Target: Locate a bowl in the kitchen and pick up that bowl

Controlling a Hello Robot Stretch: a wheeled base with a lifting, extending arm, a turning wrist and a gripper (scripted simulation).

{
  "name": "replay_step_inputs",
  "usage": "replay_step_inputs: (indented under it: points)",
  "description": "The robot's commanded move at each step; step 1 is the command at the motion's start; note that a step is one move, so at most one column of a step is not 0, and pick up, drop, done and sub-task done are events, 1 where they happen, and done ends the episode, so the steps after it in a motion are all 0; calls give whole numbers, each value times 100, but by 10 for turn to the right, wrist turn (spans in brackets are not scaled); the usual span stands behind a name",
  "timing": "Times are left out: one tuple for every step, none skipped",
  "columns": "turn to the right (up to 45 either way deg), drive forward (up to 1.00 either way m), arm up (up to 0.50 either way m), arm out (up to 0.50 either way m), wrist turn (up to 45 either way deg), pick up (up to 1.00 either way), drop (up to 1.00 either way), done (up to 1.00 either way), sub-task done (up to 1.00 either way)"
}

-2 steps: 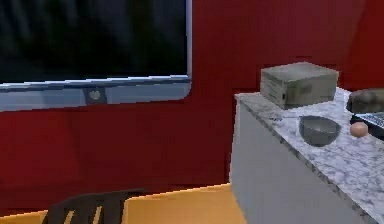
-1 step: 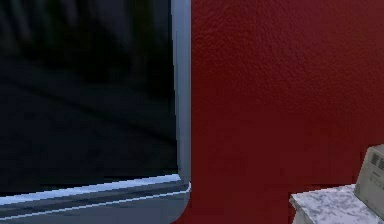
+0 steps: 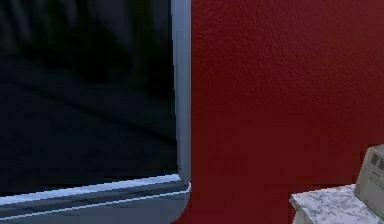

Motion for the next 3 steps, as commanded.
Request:
replay_step_inputs:
  points:
    - [0,0,38,0,0,0,0,0,0]
    - [0,0,0,16,0,0,0,0,0]
    - [0,0,0,0,450,0,0,0,0]
